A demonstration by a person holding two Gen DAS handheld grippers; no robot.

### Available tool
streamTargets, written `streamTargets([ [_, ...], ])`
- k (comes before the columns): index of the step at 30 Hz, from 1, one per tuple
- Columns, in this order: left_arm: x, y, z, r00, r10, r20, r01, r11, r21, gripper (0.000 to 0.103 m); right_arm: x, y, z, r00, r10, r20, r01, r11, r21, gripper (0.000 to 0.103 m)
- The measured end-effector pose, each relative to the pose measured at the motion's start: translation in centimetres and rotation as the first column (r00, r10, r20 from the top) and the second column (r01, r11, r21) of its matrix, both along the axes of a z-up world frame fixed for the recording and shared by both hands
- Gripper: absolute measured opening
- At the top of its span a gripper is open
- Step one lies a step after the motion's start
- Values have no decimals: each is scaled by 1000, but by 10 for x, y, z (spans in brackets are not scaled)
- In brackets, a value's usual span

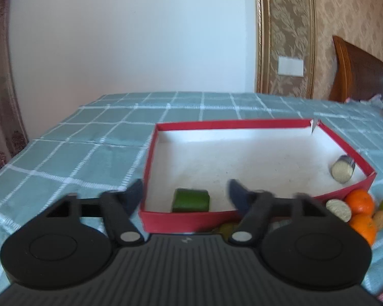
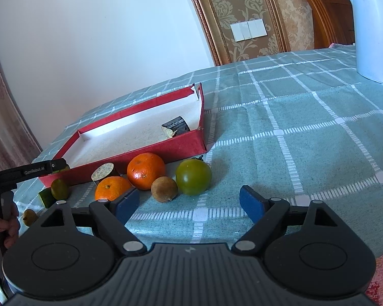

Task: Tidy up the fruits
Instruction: 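Lower the cucumber chunk into the red tray and open the left gripper, then move the right gripper to the green-brown tomato and close on it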

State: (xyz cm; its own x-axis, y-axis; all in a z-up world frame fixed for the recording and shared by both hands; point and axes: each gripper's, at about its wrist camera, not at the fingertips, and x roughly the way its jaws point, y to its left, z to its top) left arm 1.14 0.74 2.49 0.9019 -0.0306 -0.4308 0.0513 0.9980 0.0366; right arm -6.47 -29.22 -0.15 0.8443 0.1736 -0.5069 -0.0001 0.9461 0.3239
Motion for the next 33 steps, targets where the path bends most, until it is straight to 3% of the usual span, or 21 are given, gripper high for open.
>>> streamTargets([
  [5, -30, 21, 13, 997, 34, 65, -31, 999, -44, 102, 1, 1, 0, 1000, 0, 1, 0, 1000, 2, 86],
  [10, -47, 51, 9, 990, 119, 70, -114, 991, -62, 103, 0, 0, 1, 1000, -5, 7, 5, 1000, -17, 87],
  [17, -42, 92, -10, 975, 222, -6, -220, 960, -172, 103, -13, 38, 16, 987, 124, 99, -95, 963, -251, 86],
  [22, -40, 108, -14, 976, 214, -42, -218, 941, -261, 103, -3, 32, 27, 985, 145, 88, -116, 953, -279, 71],
  [25, -38, 117, -18, 976, 206, -76, -220, 921, -321, 103, 4, 25, 31, 989, 123, 82, -94, 950, -297, 54],
  [28, -38, 122, -20, 976, 204, -82, -219, 911, -350, 103, 15, 23, 30, 993, 103, 61, -78, 943, -322, 51],
  [30, -38, 120, -20, 977, 198, -84, -215, 914, -343, 103, 21, 22, 26, 996, 85, 41, -67, 941, -332, 45],
  [33, -37, 117, -20, 977, 193, -85, -210, 922, -326, 103, 29, 23, 21, 997, 76, 17, -66, 939, -337, 45],
])
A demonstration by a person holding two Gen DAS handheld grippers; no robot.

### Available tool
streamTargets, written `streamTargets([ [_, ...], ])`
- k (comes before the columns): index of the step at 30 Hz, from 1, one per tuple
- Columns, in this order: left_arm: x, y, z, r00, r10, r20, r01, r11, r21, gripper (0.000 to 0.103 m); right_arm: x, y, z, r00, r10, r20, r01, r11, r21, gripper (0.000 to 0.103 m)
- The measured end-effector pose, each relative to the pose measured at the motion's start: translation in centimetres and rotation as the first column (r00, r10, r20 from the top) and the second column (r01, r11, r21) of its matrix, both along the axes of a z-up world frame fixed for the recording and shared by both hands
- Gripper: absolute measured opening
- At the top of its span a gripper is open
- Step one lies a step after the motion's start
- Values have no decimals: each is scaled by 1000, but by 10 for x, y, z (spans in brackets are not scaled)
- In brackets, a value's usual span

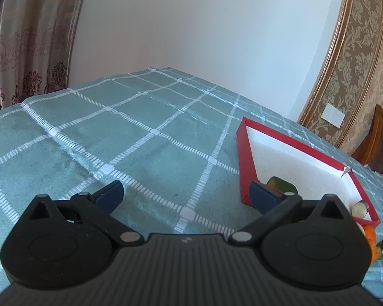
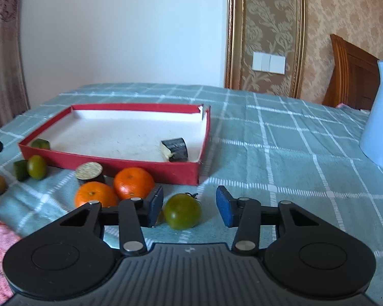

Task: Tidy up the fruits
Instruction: 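Move the right gripper to the green-brown tomato and close on it, then lift the tomato with the right gripper and lower it into the tray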

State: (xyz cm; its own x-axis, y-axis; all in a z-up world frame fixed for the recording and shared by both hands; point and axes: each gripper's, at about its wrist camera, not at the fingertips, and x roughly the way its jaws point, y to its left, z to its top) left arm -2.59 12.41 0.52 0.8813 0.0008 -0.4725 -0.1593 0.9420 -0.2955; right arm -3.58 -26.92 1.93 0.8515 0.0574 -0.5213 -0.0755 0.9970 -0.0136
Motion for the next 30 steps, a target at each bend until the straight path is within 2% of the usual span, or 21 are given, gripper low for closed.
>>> streamTargets([
  [7, 1, -2, -1, 1000, -5, -10, 5, 1000, 4, 103, 12, -3, -5, 1000, -1, -22, 2, 1000, 24, 45],
  [10, 1, -2, -1, 1000, -4, -10, 4, 1000, -1, 103, 19, -17, -8, 998, 0, -59, 9, 988, 156, 45],
  [12, 2, -2, -1, 1000, -5, -14, 5, 1000, 0, 103, 24, -31, -15, 995, 11, -99, 18, 958, 286, 45],
  [14, 4, -3, -1, 1000, -9, -23, 9, 1000, 8, 103, 22, -34, -16, 996, 9, -94, 21, 949, 315, 43],
  [16, 6, -7, -1, 999, -10, -37, 11, 999, 31, 103, 20, -35, -16, 996, 5, -94, 25, 946, 323, 39],
  [17, 6, -9, -1, 999, -9, -43, 11, 999, 45, 103, 19, -34, -17, 996, 5, -92, 25, 947, 320, 33],
  [22, 9, -18, -1, 998, 0, -62, 7, 994, 110, 103, 16, -23, -14, 997, 9, -76, 11, 967, 254, 33],
  [30, 10, -22, -1, 997, 14, -76, -3, 990, 141, 103, 8, -18, -8, 999, -25, -28, 31, 976, 215, 32],
])
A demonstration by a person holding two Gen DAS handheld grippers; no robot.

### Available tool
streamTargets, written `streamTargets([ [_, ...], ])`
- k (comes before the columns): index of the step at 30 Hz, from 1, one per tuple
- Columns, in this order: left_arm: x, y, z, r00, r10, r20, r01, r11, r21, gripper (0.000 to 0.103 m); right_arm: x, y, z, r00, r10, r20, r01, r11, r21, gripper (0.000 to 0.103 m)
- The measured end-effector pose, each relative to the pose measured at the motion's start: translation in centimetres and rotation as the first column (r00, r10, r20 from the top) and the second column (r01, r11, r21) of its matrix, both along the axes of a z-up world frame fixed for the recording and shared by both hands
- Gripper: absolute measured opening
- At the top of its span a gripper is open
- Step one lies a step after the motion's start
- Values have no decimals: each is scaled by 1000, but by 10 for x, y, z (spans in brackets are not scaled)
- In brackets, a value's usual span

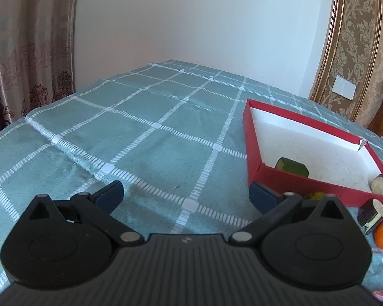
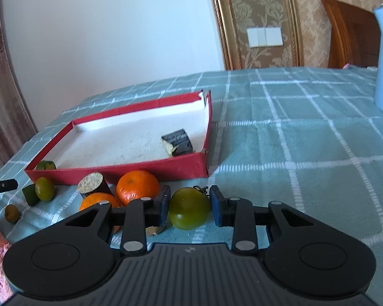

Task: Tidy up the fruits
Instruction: 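Lift the tomato with the right gripper and lower it into the tray, then open the right gripper and pull it back from the tray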

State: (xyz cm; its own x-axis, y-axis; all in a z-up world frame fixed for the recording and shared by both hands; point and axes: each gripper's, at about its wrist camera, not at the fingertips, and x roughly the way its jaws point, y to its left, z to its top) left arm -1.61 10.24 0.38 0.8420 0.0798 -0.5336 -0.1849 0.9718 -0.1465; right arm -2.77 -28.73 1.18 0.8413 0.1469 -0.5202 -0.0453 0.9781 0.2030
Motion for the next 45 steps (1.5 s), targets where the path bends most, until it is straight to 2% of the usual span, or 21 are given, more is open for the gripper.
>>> streamTargets([
  [7, 1, 0, 0, 1000, 2, -10, -2, 1000, 9, 103, -7, 6, 9, 999, -5, 48, 7, 999, -36, 32],
  [12, 1, 0, 0, 1000, 0, -9, 0, 1000, 1, 103, -17, 24, 20, 992, 21, 127, -2, 989, -146, 32],
  [17, 1, 3, 0, 1000, -2, -8, 2, 1000, -9, 103, -31, 48, 29, 973, 76, 216, -12, 958, -286, 31],
  [22, 0, 3, -1, 1000, -4, -4, 3, 1000, -13, 103, -31, 56, 35, 963, 101, 249, -16, 946, -322, 31],
  [26, 0, 3, -1, 1000, -6, -11, 6, 1000, -6, 103, -10, 64, 40, 965, 131, 229, -53, 947, -317, 31],
  [31, 1, 2, -1, 1000, -4, -16, 4, 1000, -1, 103, 41, 82, 41, 973, 168, 158, -119, 953, -280, 32],
  [36, 2, 0, 0, 1000, -3, -18, 3, 1000, 8, 103, 68, 87, 27, 983, 137, 124, -100, 959, -267, 32],
  [39, 2, 0, 0, 1000, -2, -20, 2, 1000, 9, 103, 79, 80, 19, 991, 128, 44, -114, 964, -240, 33],
  [41, 2, 0, 0, 1000, 0, -18, 1, 1000, 8, 103, 74, 72, 16, 995, 96, 33, -87, 975, -205, 33],
  [43, 2, -1, 0, 1000, 1, -18, 0, 1000, 10, 103, 62, 61, 18, 995, 82, 55, -73, 986, -151, 43],
  [45, 1, -1, 0, 1000, 1, -18, -1, 1000, 13, 103, 50, 49, 21, 994, 31, 104, -19, 993, -116, 84],
])
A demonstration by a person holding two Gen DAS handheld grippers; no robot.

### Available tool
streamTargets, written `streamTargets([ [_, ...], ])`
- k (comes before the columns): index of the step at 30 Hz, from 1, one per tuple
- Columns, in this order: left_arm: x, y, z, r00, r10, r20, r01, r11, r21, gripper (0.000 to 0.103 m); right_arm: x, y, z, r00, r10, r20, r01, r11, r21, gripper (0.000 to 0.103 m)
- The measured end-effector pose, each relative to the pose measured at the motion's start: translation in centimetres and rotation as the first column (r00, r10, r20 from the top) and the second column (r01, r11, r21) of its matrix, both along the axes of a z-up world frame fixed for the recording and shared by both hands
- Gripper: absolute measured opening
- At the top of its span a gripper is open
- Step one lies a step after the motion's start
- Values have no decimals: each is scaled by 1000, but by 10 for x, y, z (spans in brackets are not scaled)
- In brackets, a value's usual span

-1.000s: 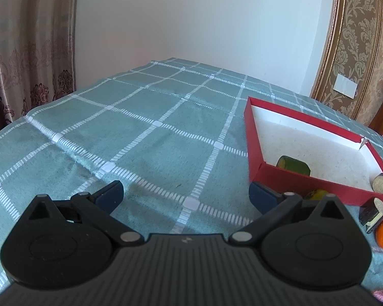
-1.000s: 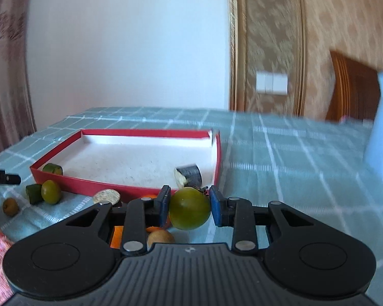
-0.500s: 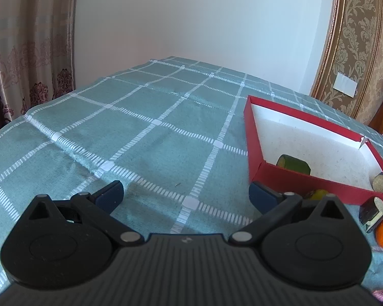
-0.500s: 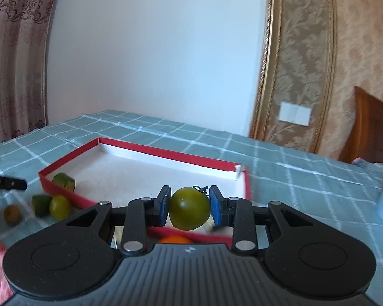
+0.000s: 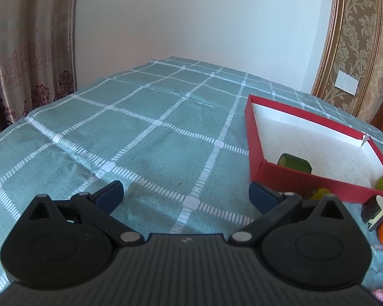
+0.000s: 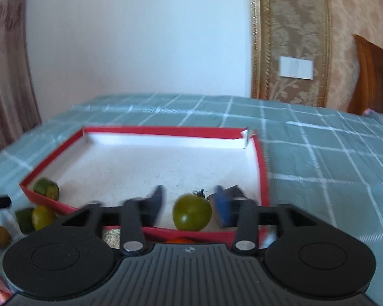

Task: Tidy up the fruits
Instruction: 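Open the right gripper and pull it back from the tray, then move the left gripper to the small brown round fruit and close on it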

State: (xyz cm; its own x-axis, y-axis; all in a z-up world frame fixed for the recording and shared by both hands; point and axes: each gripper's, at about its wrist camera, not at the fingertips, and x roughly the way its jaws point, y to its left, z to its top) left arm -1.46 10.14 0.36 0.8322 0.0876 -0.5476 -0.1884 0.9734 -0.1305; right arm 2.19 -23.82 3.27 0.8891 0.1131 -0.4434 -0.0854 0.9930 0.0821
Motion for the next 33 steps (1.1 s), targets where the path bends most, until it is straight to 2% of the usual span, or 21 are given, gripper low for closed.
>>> streamTargets([
  [2, 0, -1, 0, 1000, 1, 0, -1, 1000, 5, 103, -12, -12, 4, 996, -40, 79, 37, 999, 33, 85],
  [5, 0, -1, 0, 1000, 2, 1, -2, 1000, 2, 103, -12, -18, 12, 996, -48, 74, 46, 999, 23, 85],
  [11, -2, 0, 0, 1000, 11, 6, -11, 1000, -4, 103, -43, -34, 22, 986, -94, 138, 80, 992, 100, 85],
  [15, -4, 0, 0, 1000, 5, 18, -5, 1000, -7, 103, -64, -64, 9, 976, -184, 115, 162, 972, 172, 85],
  [19, -10, 5, 2, 998, -7, 65, 10, 999, -41, 103, -76, -89, -10, 965, -252, 66, 233, 948, 216, 85],
  [23, -18, 7, 4, 993, -30, 115, 36, 998, -51, 103, -81, -104, -24, 958, -286, 21, 265, 913, 310, 85],
  [26, -27, -1, 9, 987, -89, 131, 85, 996, 30, 103, -80, -103, -26, 961, -277, 17, 257, 913, 318, 85],
  [29, -41, -14, 15, 975, -170, 144, 155, 982, 110, 103, -78, -103, -27, 964, -265, 9, 248, 914, 322, 85],
  [33, -54, -31, 18, 964, -236, 125, 211, 960, 184, 91, -78, -106, -29, 965, -261, -4, 247, 908, 339, 85],
])
